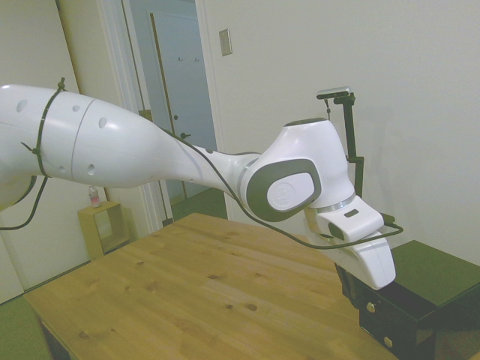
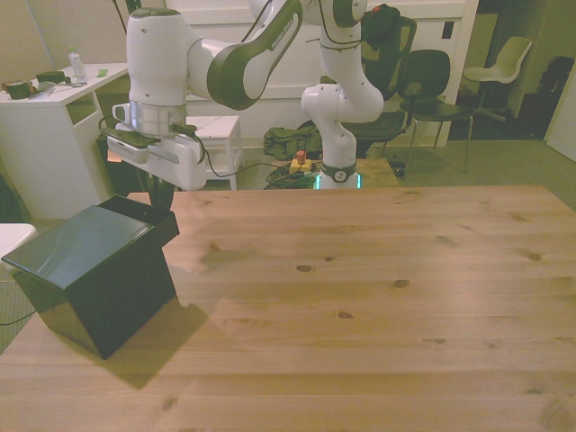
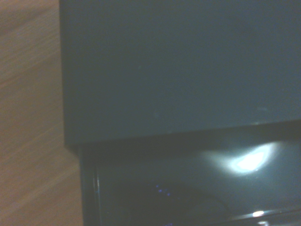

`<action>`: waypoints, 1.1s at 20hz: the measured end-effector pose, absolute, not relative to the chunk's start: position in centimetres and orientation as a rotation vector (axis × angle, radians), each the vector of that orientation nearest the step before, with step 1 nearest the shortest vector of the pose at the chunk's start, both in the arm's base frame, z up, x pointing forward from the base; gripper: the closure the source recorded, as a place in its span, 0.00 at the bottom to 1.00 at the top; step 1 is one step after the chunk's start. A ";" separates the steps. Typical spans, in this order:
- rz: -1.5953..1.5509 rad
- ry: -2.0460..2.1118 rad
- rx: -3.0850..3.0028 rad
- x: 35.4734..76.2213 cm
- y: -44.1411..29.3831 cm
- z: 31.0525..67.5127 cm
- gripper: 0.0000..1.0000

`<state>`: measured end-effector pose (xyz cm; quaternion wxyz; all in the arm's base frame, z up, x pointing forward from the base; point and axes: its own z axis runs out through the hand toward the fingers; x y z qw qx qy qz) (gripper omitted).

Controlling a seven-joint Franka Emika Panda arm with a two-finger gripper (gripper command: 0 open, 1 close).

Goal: Close the top drawer

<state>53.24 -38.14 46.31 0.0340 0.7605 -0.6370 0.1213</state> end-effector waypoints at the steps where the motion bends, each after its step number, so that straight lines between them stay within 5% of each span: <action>1: 0.374 -1.960 2.337 53.6 -38.4 46.3 1.00; 22: 0.364 -1.944 2.337 56.6 -41.1 47.3 1.00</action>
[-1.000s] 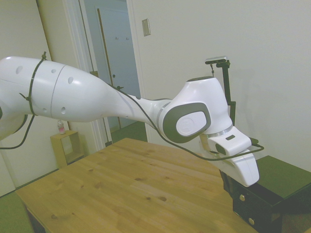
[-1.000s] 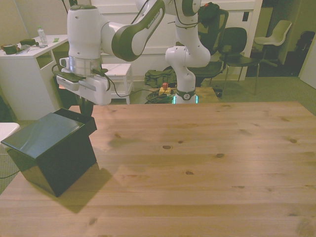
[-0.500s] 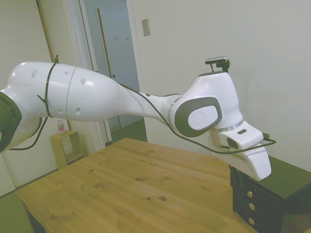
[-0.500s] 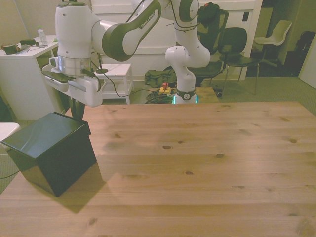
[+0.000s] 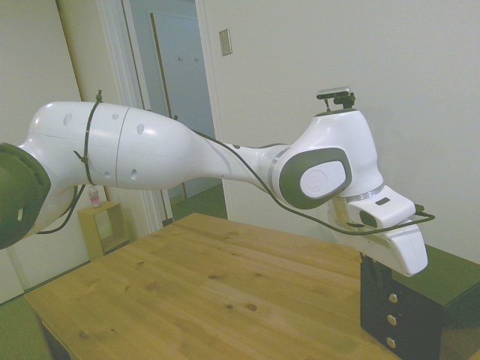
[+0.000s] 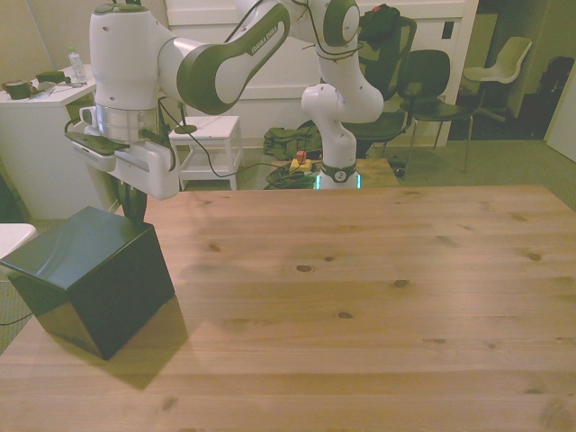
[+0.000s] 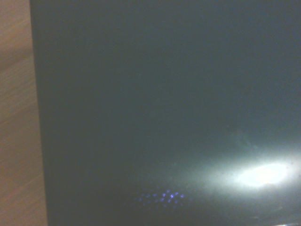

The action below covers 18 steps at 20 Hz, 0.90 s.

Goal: Close the top drawer

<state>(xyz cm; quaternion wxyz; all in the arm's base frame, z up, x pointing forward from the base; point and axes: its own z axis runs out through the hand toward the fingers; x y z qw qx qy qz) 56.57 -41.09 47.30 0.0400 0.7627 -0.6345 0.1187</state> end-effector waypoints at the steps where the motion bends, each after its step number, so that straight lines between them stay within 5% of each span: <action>1: 0.365 -1.943 2.338 56.6 -41.1 47.3 1.00; 11: 0.367 -1.910 2.351 57.4 -40.3 47.3 1.00; 18: 0.388 -1.829 2.467 57.0 -33.3 47.2 1.00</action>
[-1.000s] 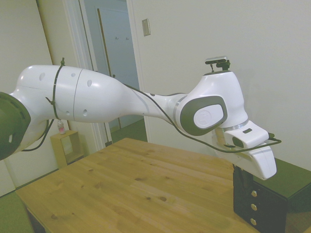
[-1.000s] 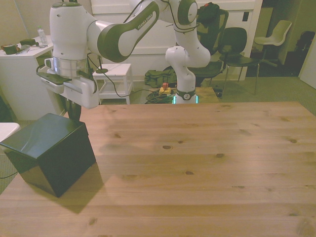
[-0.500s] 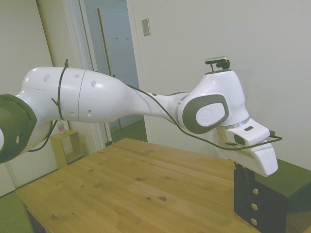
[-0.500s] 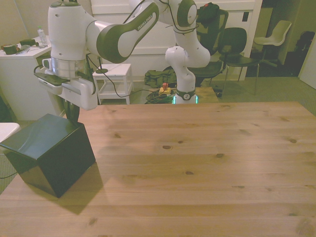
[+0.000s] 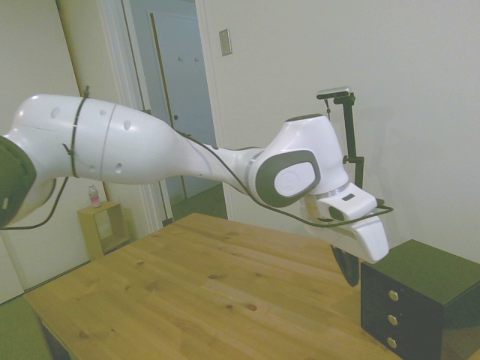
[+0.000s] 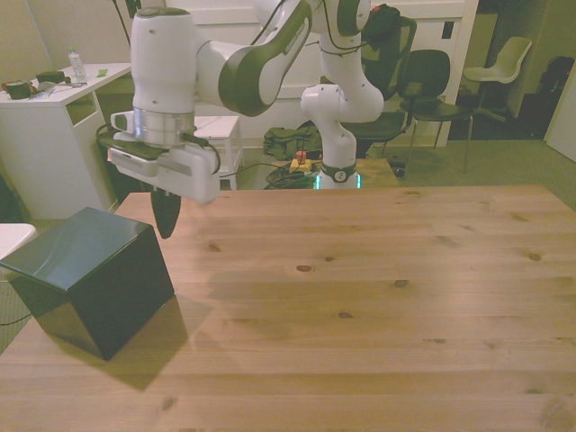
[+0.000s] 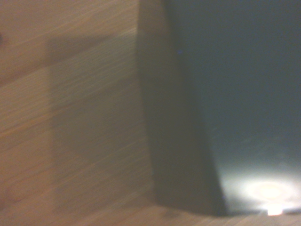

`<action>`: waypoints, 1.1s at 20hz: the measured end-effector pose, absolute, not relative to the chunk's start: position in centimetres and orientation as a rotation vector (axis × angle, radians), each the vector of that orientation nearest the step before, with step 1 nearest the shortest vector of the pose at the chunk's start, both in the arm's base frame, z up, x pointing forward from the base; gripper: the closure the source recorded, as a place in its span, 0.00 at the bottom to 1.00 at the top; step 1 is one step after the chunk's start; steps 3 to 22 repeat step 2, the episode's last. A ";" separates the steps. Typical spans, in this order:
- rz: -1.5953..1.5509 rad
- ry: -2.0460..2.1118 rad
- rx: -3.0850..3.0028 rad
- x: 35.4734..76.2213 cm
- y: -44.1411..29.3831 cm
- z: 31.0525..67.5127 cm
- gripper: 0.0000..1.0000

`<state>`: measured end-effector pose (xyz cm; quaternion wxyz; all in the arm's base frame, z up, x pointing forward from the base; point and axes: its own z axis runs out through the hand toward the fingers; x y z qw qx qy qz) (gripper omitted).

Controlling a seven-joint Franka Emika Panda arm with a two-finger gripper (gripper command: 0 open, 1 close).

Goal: Close the top drawer

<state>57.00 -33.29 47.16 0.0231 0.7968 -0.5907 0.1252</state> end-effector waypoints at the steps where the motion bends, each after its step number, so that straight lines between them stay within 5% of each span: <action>1: 0.390 -1.828 2.483 56.3 -32.1 47.7 1.00; 2: 0.392 -1.825 2.501 55.5 -31.0 48.3 0.00; 22: 0.392 -1.825 2.501 55.5 -31.0 48.3 0.00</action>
